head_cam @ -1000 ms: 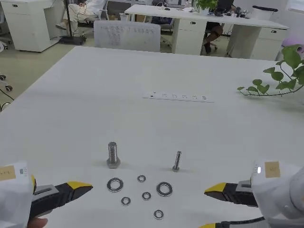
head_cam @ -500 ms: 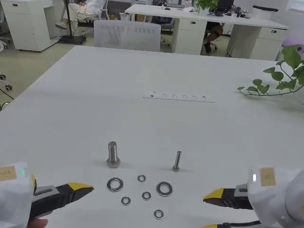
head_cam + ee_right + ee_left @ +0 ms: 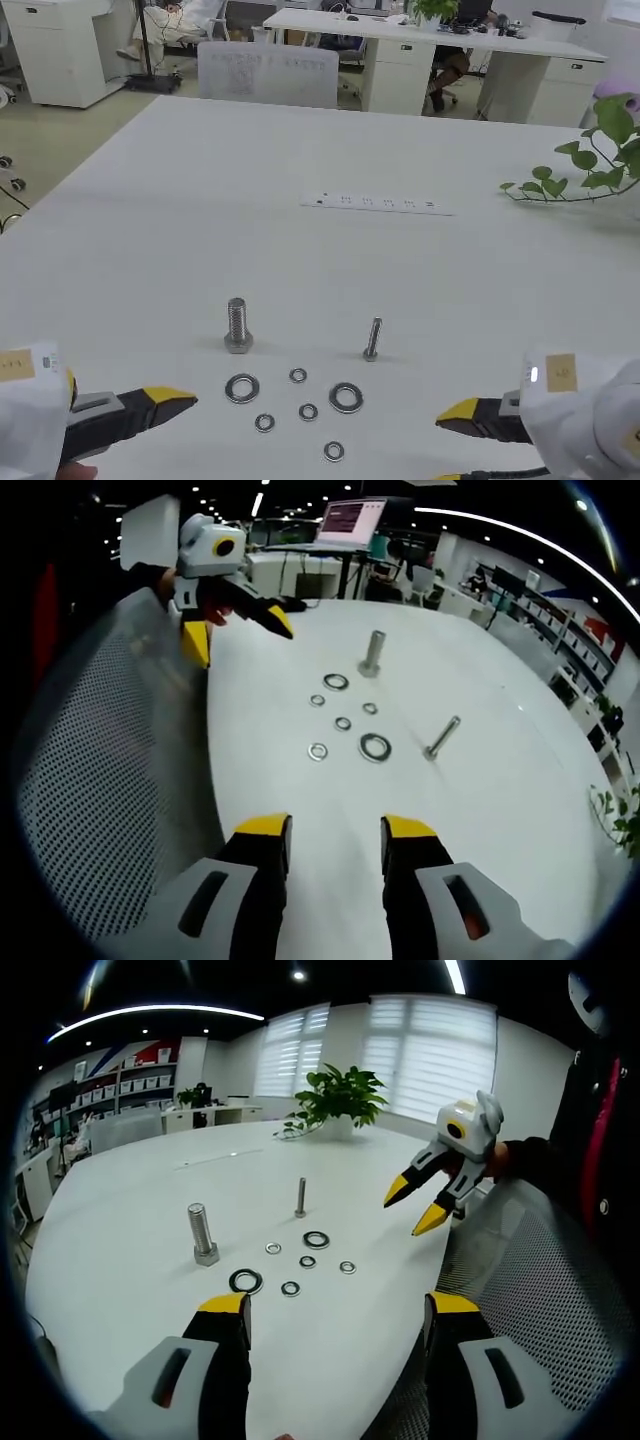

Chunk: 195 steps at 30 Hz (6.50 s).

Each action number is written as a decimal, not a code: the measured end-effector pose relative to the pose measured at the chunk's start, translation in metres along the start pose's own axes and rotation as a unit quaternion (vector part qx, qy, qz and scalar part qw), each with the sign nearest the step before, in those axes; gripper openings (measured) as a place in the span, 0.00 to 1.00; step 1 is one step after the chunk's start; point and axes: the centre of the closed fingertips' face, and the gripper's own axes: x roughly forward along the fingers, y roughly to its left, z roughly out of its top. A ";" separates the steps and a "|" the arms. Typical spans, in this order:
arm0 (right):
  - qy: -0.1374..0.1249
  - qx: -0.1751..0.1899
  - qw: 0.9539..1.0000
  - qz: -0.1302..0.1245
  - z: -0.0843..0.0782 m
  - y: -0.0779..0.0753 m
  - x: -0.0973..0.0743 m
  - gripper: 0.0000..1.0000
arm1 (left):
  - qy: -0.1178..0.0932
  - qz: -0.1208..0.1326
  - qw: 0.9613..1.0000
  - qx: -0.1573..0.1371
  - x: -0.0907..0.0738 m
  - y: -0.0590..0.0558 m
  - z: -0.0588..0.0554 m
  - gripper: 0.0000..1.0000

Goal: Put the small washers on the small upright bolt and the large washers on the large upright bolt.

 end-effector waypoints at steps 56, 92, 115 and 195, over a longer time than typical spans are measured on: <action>0.026 -0.058 0.998 0.003 0.028 -0.027 0.002 0.52 | 0.008 0.002 1.000 0.005 -0.001 -0.001 -0.002 0.68; 0.097 -0.146 0.982 0.071 0.053 -0.041 0.041 0.41 | 0.006 0.026 1.000 0.007 -0.003 0.005 -0.001 0.67; 0.165 -0.164 0.965 0.118 0.043 -0.040 0.074 0.32 | -0.008 0.032 0.999 0.007 -0.003 0.007 0.003 0.64; 0.270 -0.160 0.941 0.123 0.031 -0.037 0.098 0.24 | -0.028 0.070 0.997 0.005 -0.011 0.019 0.009 0.61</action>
